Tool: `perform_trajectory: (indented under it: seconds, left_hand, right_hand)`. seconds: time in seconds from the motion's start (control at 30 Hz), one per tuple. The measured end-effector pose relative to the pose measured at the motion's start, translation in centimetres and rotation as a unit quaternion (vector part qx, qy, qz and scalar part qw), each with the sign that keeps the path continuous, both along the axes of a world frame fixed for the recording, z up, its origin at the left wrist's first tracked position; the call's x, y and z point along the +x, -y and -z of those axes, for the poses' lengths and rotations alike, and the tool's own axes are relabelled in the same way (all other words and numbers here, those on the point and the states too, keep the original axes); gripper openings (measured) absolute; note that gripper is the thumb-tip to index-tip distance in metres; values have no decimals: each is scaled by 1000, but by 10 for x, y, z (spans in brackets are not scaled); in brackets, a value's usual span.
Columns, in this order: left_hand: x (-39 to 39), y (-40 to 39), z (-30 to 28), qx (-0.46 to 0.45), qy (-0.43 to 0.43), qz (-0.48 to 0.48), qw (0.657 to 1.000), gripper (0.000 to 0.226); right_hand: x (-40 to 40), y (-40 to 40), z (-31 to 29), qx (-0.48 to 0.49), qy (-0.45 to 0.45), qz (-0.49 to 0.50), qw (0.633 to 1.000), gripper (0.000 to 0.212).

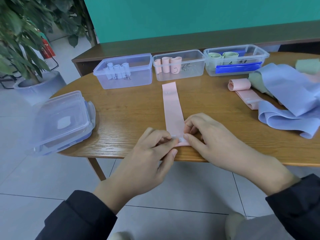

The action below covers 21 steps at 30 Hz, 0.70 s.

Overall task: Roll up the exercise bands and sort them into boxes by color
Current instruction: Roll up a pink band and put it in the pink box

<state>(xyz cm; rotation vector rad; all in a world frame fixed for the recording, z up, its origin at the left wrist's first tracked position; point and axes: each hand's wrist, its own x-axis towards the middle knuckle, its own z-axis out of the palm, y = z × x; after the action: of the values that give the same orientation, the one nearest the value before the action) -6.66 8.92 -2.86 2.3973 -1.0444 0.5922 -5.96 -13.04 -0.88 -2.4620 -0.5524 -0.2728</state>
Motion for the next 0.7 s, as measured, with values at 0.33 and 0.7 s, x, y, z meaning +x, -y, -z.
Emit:
perform_trajectory:
  seconds: [0.33,0.7]
  left_hand:
    - [-1,1,-1,42,9,-36,998,36]
    - [-3,2,-6,116,-21,-124,985,54]
  right_hand:
    - [-15,5,5,14,141,-46,989,24]
    - [-23,2,9,-121,63,-14,991,54]
